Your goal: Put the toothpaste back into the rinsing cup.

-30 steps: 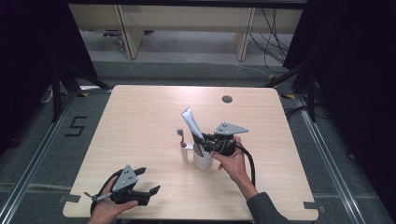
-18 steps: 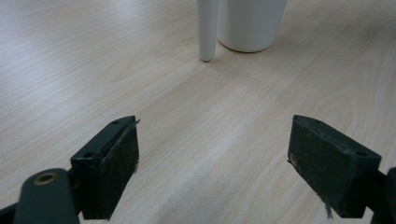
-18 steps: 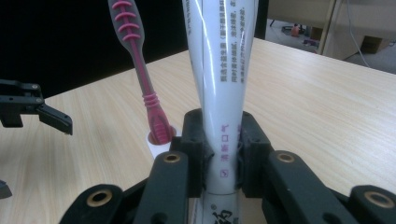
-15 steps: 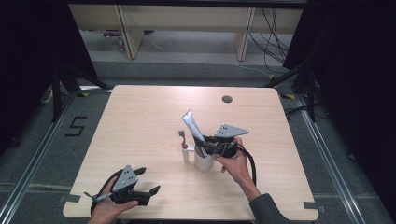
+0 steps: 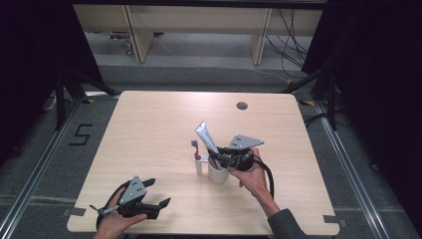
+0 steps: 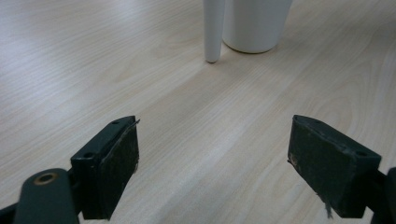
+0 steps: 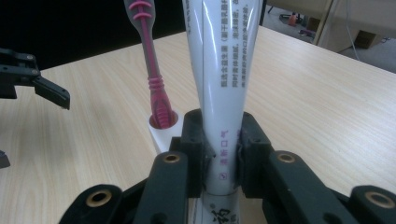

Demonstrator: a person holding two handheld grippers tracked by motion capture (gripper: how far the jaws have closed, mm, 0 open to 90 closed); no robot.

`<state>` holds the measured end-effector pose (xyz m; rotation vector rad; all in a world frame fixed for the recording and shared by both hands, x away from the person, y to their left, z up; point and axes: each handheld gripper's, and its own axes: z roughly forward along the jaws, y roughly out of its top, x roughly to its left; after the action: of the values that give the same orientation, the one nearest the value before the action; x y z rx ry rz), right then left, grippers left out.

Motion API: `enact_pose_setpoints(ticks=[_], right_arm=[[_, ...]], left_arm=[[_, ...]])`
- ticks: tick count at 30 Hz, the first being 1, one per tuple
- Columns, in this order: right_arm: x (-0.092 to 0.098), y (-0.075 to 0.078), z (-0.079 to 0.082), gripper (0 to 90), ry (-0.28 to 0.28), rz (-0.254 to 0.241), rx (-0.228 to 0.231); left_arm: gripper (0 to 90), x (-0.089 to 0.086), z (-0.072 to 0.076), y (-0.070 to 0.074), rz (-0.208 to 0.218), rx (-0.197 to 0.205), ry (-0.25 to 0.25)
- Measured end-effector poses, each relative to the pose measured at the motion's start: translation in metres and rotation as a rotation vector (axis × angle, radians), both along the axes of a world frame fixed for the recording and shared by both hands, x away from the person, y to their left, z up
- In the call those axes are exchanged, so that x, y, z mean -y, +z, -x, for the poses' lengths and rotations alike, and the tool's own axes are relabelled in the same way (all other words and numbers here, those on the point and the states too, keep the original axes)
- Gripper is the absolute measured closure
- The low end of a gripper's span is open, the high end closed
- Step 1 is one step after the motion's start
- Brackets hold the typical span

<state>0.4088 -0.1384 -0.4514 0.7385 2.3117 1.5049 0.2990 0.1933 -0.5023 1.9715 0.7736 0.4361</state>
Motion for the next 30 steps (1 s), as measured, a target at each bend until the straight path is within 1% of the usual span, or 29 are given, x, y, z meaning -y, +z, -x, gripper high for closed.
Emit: enact_pose_setpoints(ticks=[1, 2, 3, 4, 5, 6, 8, 9, 10, 11, 12, 13, 14, 15, 16, 17, 18, 19, 21, 22, 23, 25, 26, 27, 28, 30], right_arm=[[0.001, 0.001, 0.001, 76.2, 0.010, 0.014, -0.018], [0.000, 0.000, 0.001, 76.1, 0.022, 0.022, -0.013], [0.000, 0.000, 0.001, 76.1, 0.029, 0.019, 0.001], [0.001, 0.000, 0.002, 76.2, 0.010, 0.032, 0.003], [0.001, 0.000, 0.002, 76.3, 0.012, 0.039, -0.001], [0.002, 0.000, 0.003, 76.5, 0.020, 0.044, -0.016], [0.002, -0.001, 0.004, 76.5, 0.019, 0.051, -0.023], [0.002, -0.002, 0.003, 76.5, 0.031, 0.045, -0.008], [0.003, -0.003, 0.004, 76.5, 0.020, 0.050, 0.003], [0.003, -0.004, 0.005, 76.5, 0.032, 0.047, -0.026], [0.004, -0.003, 0.006, 76.4, 0.022, 0.060, -0.032], [0.004, -0.004, 0.007, 76.5, 0.022, 0.059, -0.039], [0.005, -0.004, 0.007, 76.5, 0.018, 0.062, -0.006], [0.005, -0.005, 0.008, 76.4, 0.023, 0.067, -0.022], [0.005, -0.005, 0.008, 76.4, 0.026, 0.077, -0.021], [0.004, -0.007, 0.009, 76.3, 0.023, 0.076, -0.026], [0.005, -0.007, 0.009, 76.0, 0.017, 0.087, -0.035], [0.006, -0.007, 0.009, 75.3, 0.021, 0.090, -0.024], [0.007, -0.008, 0.010, 74.8, 0.014, 0.080, -0.035], [0.008, -0.007, 0.009, 74.6, 0.016, 0.080, -0.002], [0.009, -0.006, 0.009, 74.5, 0.019, 0.085, -0.003], [0.009, -0.007, 0.012, 74.4, 0.016, 0.073, -0.041], [0.009, -0.007, 0.012, 74.1, 0.016, 0.076, -0.033], [0.009, -0.007, 0.013, 73.8, 0.004, 0.068, -0.029], [0.010, -0.007, 0.014, 73.6, 0.002, 0.073, -0.028], [0.010, -0.006, 0.014, 73.0, 0.008, 0.070, -0.037]], left_arm=[[16.1, 0.000, 0.000, 0.000, 0.000, 0.000, -0.001], [16.1, 0.000, 0.000, 0.000, 0.000, 0.000, 0.000], [16.1, 0.000, 0.000, 0.000, 0.000, -0.001, 0.000], [16.1, 0.000, 0.000, 0.000, 0.001, -0.001, 0.000], [16.1, 0.000, 0.000, 0.000, 0.000, -0.001, -0.001], [16.1, 0.000, 0.000, 0.000, 0.001, -0.001, 0.000], [16.0, 0.000, 0.000, 0.000, 0.000, 0.000, -0.001], [16.1, 0.000, 0.000, 0.000, 0.001, 0.001, 0.000], [16.1, 0.000, 0.000, 0.000, 0.003, 0.000, 0.001], [16.1, 0.000, 0.000, 0.000, 0.004, 0.000, 0.002], [16.0, 0.000, 0.000, 0.000, 0.004, -0.001, 0.003], [16.1, 0.000, 0.000, 0.000, 0.004, -0.001, 0.002], [16.1, 0.000, 0.000, 0.000, 0.001, 0.000, 0.000], [16.1, 0.000, 0.000, 0.000, 0.002, 0.001, 0.000], [16.1, 0.000, 0.000, 0.000, 0.003, 0.001, 0.001], [16.1, 0.000, 0.000, 0.000, 0.003, 0.001, 0.001], [16.1, 0.000, 0.000, 0.000, 0.004, 0.001, 0.002], [16.1, 0.000, 0.000, 0.000, 0.004, 0.001, 0.003], [16.1, 0.000, 0.000, 0.000, 0.002, 0.001, 0.001], [16.1, -0.001, 0.000, 0.000, 0.001, 0.002, -0.001], [16.0, 0.000, 0.000, 0.000, -0.002, 0.000, 0.004], [16.1, 0.000, 0.000, 0.000, 0.003, 0.001, 0.004], [16.0, 0.000, 0.000, 0.000, 0.003, 0.001, 0.003], [16.1, 0.000, 0.000, 0.000, 0.003, 0.002, 0.003], [16.1, 0.000, 0.000, 0.000, 0.003, 0.001, 0.004], [16.1, 0.000, 0.000, 0.000, 0.001, 0.001, 0.002]])
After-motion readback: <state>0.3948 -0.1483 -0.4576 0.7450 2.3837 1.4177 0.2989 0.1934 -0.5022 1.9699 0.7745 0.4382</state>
